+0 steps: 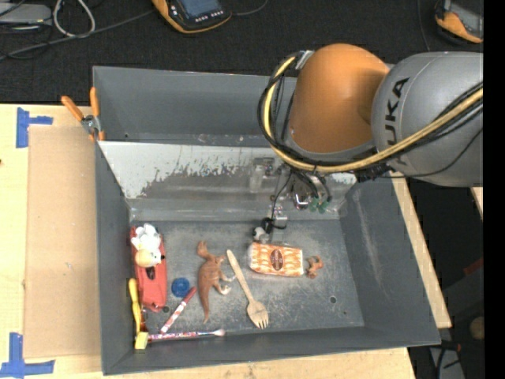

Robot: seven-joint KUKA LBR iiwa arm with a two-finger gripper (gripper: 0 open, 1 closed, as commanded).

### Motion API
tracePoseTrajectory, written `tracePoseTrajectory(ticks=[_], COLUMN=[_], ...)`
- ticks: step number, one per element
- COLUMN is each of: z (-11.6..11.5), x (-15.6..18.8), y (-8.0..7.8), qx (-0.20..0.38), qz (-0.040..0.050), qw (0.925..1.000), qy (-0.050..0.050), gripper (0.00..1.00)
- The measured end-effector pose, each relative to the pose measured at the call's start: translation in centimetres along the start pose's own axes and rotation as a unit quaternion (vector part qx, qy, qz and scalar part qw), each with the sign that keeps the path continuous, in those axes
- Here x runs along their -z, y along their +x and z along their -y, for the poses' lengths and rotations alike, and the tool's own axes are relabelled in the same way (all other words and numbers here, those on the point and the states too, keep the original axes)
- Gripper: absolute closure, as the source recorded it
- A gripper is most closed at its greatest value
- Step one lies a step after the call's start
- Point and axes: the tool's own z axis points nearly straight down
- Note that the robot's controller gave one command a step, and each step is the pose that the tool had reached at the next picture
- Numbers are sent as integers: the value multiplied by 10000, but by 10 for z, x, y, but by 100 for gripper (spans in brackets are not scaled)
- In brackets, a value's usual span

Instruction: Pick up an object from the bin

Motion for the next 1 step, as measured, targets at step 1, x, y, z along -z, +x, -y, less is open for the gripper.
tracePoseTrajectory(ticks=[1], z=[0], x=[5], y=[-1], qx=[-9], qz=[39], qw=[10000], qy=[-3], gripper=[0])
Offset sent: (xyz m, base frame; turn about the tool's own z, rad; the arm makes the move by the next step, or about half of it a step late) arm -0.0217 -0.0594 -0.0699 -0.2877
